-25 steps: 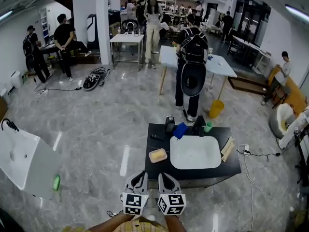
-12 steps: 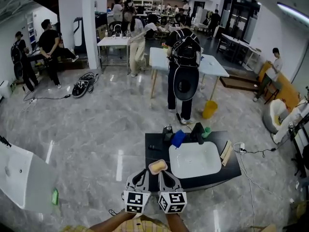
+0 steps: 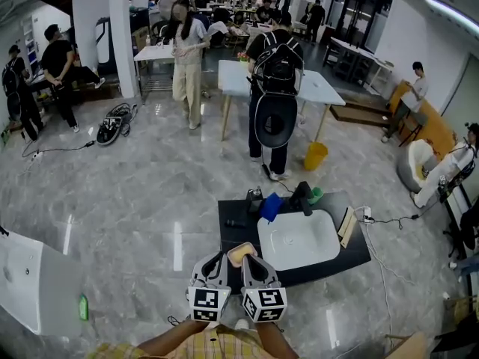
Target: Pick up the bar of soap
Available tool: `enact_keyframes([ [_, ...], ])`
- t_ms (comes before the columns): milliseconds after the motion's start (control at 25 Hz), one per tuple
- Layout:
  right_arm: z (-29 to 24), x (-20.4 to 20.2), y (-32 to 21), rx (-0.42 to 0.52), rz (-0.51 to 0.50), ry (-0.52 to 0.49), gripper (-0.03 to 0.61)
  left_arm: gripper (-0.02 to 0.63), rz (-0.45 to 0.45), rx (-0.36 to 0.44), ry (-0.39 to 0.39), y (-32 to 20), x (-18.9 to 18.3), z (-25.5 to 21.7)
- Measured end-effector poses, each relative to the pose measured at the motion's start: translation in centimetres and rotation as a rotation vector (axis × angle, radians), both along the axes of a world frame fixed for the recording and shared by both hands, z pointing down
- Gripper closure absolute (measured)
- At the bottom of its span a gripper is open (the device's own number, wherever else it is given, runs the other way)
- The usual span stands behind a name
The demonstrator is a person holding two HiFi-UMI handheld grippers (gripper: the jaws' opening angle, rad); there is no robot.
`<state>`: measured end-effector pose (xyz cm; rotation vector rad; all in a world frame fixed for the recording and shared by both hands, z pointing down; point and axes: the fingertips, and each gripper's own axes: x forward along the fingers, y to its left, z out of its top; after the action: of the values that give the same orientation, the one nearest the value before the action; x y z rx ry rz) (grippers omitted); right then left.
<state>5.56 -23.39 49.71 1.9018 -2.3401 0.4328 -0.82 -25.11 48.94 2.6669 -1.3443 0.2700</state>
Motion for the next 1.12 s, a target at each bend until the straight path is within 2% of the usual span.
enact_keyframes([
  [360,0.9,2.5,-4.1,-0.026,-0.059,0.015,0.558,0.601,-0.045,-0.02,-0.017,-3.2,1.9,1.4],
  [640,3.7,4.9,-8.3,-0.115,-0.173,0.082,0.558,0.601,-0.102,-0.036,-0.021,-5.7,3.5,2.5],
  [920,7.4,3.4,-11.8,-0.204,-0.406,0.275,0.558,0.601,-0.135,-0.058,-0.012,-7.1,3.6,3.1],
  [1120,11.0,2.3,-11.6,-0.278,-0.582,0.4,0.557,0.601,-0.14,-0.076,-0.017,-6.8,3.3,3.9],
])
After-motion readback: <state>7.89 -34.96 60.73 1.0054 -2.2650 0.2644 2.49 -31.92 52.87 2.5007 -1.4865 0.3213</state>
